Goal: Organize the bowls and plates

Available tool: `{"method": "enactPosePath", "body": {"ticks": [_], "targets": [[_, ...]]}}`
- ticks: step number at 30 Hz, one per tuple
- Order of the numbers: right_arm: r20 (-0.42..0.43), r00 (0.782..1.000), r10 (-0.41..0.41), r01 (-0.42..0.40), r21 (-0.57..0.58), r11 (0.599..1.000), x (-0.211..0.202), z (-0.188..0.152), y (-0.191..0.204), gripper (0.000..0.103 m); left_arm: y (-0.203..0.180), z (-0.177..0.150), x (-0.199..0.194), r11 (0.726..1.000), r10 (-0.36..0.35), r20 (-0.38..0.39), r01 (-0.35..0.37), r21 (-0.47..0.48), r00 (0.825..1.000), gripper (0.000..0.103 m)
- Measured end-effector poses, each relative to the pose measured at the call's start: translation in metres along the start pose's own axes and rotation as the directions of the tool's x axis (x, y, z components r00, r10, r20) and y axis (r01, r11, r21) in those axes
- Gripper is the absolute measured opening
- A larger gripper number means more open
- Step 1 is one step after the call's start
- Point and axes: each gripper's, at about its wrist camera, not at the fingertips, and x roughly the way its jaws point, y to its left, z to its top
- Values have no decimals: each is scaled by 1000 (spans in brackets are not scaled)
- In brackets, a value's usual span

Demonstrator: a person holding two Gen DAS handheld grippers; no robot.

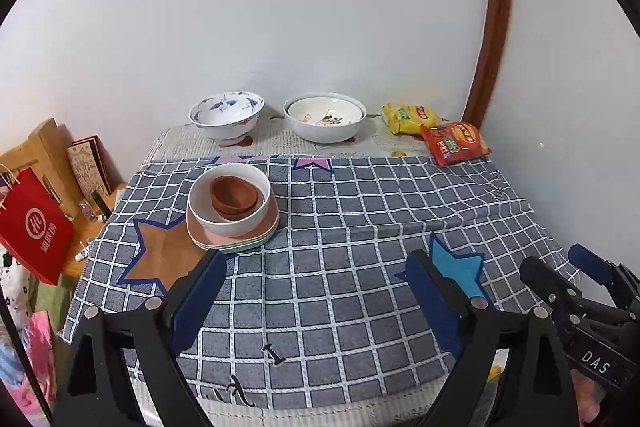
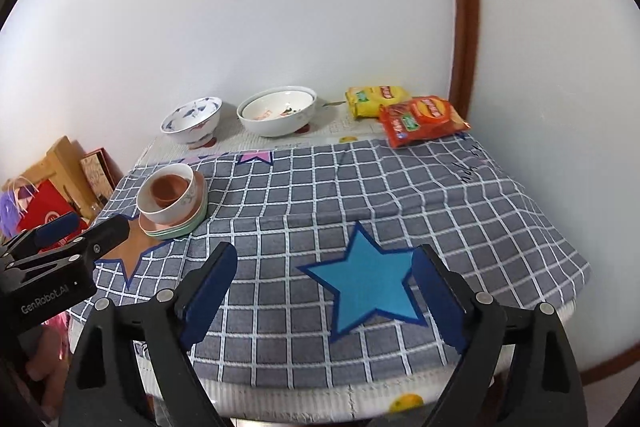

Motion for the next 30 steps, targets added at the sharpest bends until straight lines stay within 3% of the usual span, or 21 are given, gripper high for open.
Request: {"method": "enactPosePath", "body": {"ticks": [5,30], "targets": [[22,999,-31,32,-17,999,-14,-5,-3,89,-4,-3,-8,1000,12,14,-12,0,1000,91],[54,998,-33,36,-52,998,-31,-15,14,89,6,-12,-10,999,31,5,-31,-31,1000,91]]}}
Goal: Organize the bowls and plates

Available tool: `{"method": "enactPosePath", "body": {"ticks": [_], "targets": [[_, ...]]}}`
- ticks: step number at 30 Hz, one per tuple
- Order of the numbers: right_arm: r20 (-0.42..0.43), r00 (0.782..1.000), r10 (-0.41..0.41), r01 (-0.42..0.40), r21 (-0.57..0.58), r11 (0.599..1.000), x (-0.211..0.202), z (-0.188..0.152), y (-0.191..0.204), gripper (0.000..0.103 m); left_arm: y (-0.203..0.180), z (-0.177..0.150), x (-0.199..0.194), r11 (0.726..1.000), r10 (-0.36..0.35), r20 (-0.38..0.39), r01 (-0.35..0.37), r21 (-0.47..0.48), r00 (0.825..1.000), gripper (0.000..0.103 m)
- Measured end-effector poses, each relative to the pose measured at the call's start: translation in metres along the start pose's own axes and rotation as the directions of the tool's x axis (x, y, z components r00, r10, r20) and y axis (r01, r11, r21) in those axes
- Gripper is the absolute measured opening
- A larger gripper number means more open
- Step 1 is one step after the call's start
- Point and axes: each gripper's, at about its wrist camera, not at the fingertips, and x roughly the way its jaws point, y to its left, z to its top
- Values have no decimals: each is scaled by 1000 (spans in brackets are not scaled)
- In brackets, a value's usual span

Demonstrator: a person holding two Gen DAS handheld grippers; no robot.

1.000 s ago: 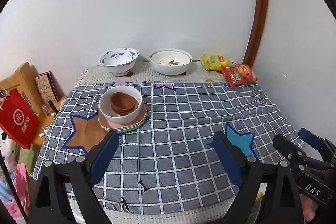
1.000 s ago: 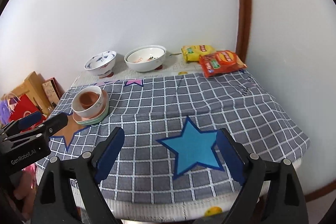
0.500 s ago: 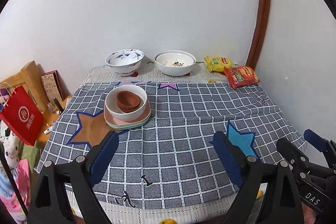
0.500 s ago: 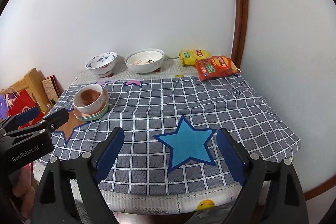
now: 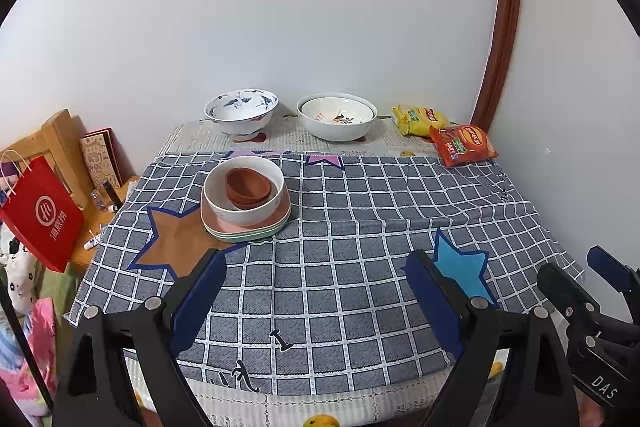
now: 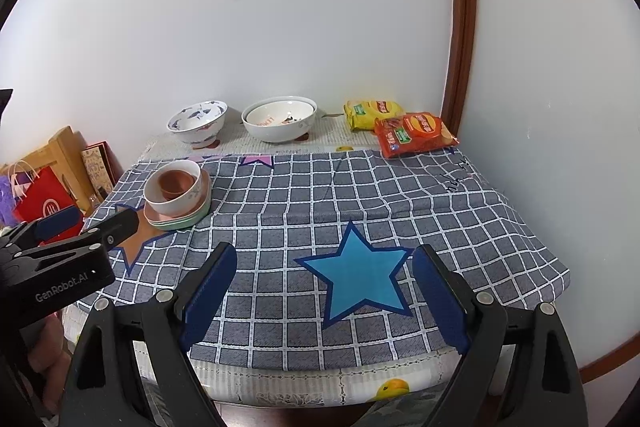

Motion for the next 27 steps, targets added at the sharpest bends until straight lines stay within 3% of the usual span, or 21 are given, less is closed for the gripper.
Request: {"method": "enactPosePath", "body": {"ticks": [27], "targets": [[1,1000,2,-2,1,1000,-3,-1,2,89,0,-1,-3,1000,-1,4,1,-1,1000,91]]}}
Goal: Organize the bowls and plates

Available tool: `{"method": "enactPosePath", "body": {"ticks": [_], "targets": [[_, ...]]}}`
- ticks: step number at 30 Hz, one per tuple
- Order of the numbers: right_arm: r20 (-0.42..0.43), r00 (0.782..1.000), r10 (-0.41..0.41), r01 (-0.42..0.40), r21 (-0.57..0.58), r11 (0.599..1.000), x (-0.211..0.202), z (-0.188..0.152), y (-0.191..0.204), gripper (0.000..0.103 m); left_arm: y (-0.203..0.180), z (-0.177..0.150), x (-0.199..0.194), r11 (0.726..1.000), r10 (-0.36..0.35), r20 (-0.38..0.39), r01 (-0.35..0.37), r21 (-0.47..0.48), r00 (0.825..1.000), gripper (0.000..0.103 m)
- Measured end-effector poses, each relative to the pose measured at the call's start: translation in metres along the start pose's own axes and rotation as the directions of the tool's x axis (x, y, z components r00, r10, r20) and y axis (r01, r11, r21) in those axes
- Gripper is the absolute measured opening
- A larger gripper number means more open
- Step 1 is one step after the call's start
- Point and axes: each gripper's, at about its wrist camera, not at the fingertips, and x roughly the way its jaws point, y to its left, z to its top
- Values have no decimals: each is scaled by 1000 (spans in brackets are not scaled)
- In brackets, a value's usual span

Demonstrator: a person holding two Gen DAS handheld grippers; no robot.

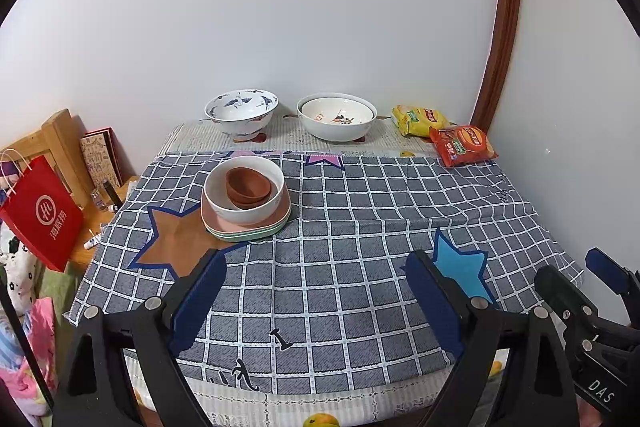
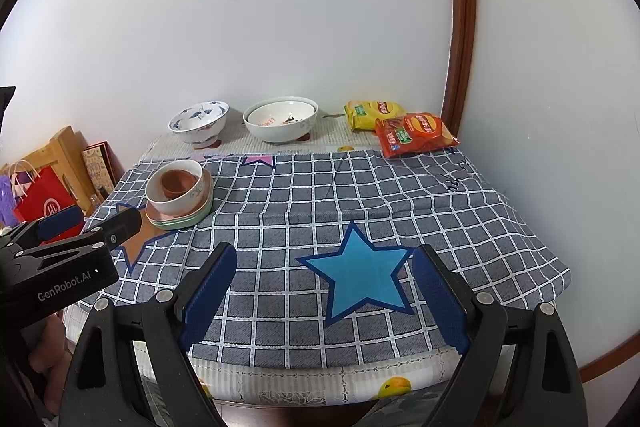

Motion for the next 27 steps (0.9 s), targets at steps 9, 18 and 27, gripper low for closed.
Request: {"method": "enactPosePath", "body": {"ticks": [9,18,27], "targets": [[2,1000,2,-2,0,1000,-1,0,1,89,0,1,-1,1000,1,3,0,-1,1000,91],[10,1000,4,-4,-1,1000,-2,1,2,89,2,2,-2,1000,2,5,-2,2,1000,91],[13,1000,4,-4,4,1000,-4,2,1,89,1,3,-2,1000,3,5,-3,5,1000,91]]}}
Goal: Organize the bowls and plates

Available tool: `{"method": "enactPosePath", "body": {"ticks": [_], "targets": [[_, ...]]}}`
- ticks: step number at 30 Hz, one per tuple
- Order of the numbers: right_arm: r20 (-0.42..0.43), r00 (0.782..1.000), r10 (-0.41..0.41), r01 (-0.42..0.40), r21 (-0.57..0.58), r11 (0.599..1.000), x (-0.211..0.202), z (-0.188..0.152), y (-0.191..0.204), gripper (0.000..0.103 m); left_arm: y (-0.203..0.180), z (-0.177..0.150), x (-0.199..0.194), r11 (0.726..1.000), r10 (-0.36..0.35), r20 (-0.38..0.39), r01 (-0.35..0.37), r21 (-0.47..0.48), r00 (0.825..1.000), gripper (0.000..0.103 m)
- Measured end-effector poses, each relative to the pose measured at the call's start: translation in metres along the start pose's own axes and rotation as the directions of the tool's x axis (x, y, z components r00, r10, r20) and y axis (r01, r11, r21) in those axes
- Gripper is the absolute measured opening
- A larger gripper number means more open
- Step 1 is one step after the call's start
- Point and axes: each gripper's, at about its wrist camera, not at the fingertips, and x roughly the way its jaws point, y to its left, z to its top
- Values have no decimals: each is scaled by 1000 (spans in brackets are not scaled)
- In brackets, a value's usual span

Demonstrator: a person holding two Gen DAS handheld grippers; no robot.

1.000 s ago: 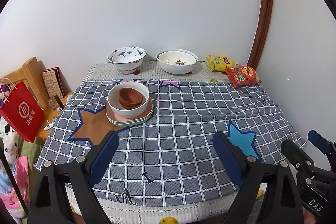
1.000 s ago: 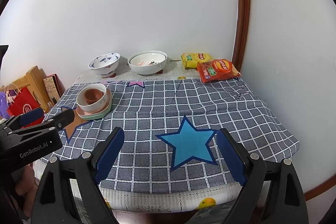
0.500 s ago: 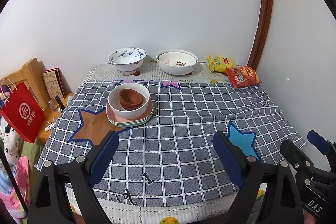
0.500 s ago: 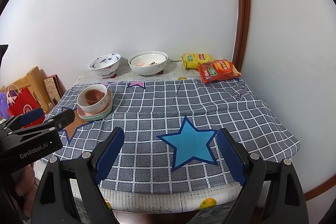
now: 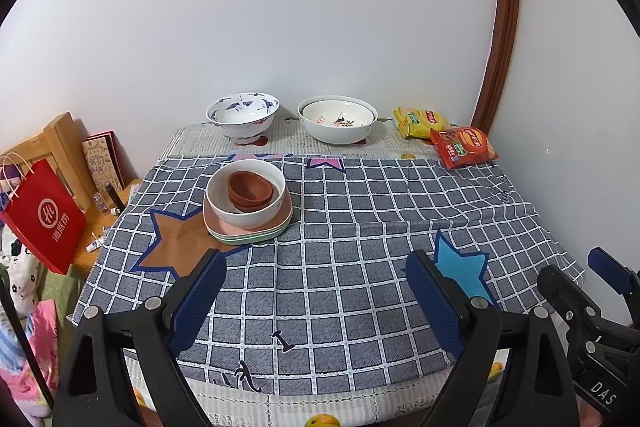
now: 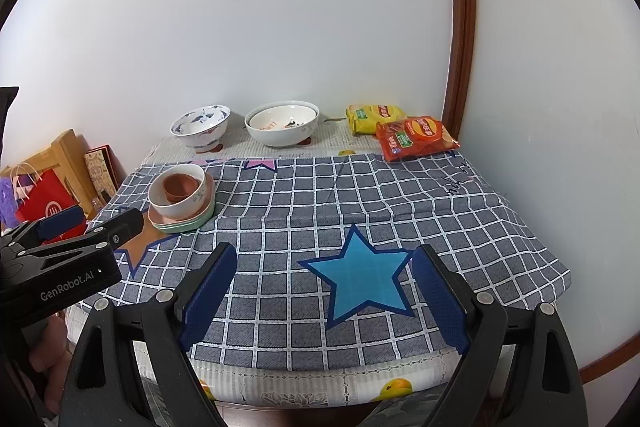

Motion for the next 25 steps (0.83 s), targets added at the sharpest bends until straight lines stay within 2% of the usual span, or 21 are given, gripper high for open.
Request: {"method": "enactPosePath", "body": {"ticks": [25], "targets": [[9,1000,7,-7,10,1000,3,3,1,89,2,7,7,999,30,18,-31,15,999,91]]}}
